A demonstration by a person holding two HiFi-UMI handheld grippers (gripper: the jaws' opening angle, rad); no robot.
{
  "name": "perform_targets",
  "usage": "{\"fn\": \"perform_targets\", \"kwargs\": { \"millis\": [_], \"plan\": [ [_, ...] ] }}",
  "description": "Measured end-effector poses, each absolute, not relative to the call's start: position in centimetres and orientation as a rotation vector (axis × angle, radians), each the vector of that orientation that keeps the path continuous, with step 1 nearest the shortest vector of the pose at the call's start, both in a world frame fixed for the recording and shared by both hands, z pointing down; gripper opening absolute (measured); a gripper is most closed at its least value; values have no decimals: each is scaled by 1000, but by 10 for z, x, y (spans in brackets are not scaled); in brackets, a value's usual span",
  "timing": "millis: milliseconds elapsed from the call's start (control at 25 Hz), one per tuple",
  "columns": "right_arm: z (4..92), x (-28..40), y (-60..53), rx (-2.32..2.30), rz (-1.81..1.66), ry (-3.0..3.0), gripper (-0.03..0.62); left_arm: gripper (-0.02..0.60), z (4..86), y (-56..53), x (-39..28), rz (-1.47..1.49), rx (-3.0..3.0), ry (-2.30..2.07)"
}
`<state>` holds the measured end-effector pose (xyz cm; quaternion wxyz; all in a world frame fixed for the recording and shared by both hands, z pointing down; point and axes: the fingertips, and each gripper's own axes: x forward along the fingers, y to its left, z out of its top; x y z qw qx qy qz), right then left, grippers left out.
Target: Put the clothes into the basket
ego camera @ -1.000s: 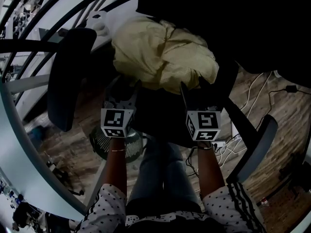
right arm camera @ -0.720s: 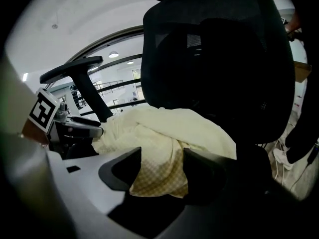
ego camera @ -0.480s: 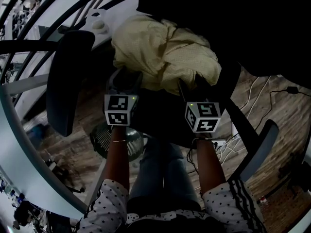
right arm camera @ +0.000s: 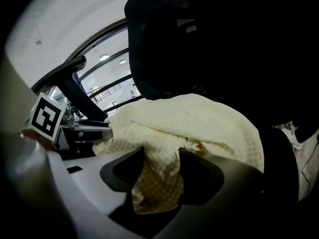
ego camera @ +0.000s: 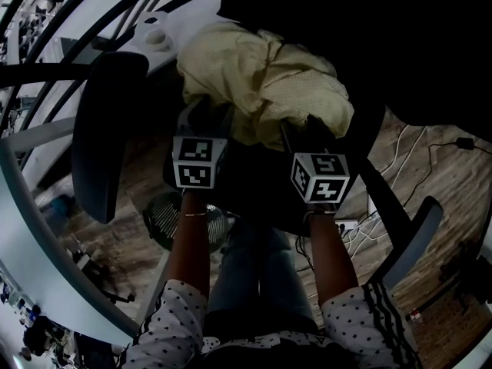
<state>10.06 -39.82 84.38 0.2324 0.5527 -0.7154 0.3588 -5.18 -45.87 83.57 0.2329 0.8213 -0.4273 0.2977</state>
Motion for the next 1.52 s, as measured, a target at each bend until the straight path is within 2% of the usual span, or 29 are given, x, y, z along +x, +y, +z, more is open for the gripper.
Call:
{"fn": "perform_targets", "kwargs": {
  "millis": [40, 120, 240, 400, 520, 880, 1520],
  "plan": [
    [844, 100, -399, 1519, 989, -1959, 230, 211, 835, -460, -47, 802, 2257, -1164],
    [841, 98, -403, 1520, 970, -1952, 126, 193, 832, -463, -37, 777, 2269, -1144],
    [835, 91, -409, 1511, 956, -1986, 77, 137, 827, -463, -23, 746, 2293, -1113],
    [829, 84, -412, 1507, 1015, -2036, 59, 73, 821, -457, -4, 693, 2336, -1031],
    [820, 80, -417, 1514, 1050, -2086, 51, 55, 812, -452, 15, 673, 2400, -936],
    [793, 61, -425, 1454, 1013, -2199, 43, 49, 785, -434, 42, 645, 2493, -778],
    [747, 51, -411, 1502, 945, -2268, 40, 46, 737, -417, 34, 557, 2539, -811]
  ]
}}
